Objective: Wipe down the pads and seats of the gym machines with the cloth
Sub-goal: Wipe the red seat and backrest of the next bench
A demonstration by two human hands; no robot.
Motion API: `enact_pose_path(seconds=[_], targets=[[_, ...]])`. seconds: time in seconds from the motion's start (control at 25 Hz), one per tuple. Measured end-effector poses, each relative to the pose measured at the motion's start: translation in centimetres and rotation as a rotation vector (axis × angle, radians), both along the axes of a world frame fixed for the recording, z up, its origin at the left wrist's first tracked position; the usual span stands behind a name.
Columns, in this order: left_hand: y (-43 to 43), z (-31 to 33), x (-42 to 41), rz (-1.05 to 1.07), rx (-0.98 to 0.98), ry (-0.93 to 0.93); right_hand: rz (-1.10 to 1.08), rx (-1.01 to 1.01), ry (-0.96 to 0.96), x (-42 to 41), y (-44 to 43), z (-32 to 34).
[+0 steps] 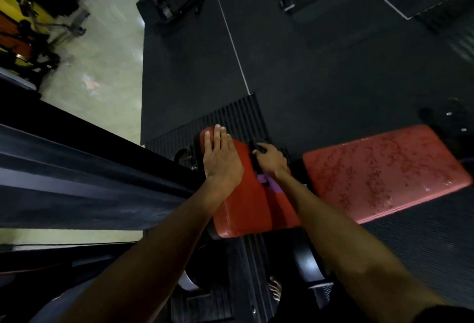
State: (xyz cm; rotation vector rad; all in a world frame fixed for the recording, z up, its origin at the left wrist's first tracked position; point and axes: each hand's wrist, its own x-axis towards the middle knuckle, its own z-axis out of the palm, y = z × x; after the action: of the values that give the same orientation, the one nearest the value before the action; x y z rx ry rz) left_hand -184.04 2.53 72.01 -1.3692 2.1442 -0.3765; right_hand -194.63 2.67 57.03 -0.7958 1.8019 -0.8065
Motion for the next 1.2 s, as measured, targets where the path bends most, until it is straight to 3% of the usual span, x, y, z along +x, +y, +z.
enact_pose_path(seconds=[0.2, 0.44, 0.6, 0.76, 0.84, 0.96, 1.04, 1.2], targets=[[2.2, -0.4, -1.1, -0.098, 0.140, -0.159, -0.030, -0.298, 0.025, 3.4, 7.7, -0.1], [3.2, -1.8, -0.4, -0.244, 0.119, -0.351, -0.161, 0.071, -0.025, 1.3, 6.0, -4.2], [3.2, -2.2, -0.8, -0.289, 0.131, -0.429, -0.105, -0.071, -0.011, 1.3, 5.1, -1.6], [3.0, -2.9, -0.5, -0.296, 0.131, -0.408, -0.156, -0.326, 0.011, 4.3, 10.8, -0.6], [3.0, -3.0, -0.4, -0.316, 0.144, -0.394, -0.242, -0.297, 0.016, 5.0, 12.4, -2.4], [3.1, -2.9, -0.4, -0.333, 0.158, -0.391, -0.295, -0.010, 0.015, 3.3, 11.3, -5.0], [3.1, -2.9, -0.4, -0.341, 0.167, -0.391, -0.247, 0.080, -0.008, 1.9, 10.2, -5.7], [2.7, -4.0, -0.7, -0.378, 0.154, -0.351, -0.196, -0.095, -0.024, 2.3, 10.3, -3.2]])
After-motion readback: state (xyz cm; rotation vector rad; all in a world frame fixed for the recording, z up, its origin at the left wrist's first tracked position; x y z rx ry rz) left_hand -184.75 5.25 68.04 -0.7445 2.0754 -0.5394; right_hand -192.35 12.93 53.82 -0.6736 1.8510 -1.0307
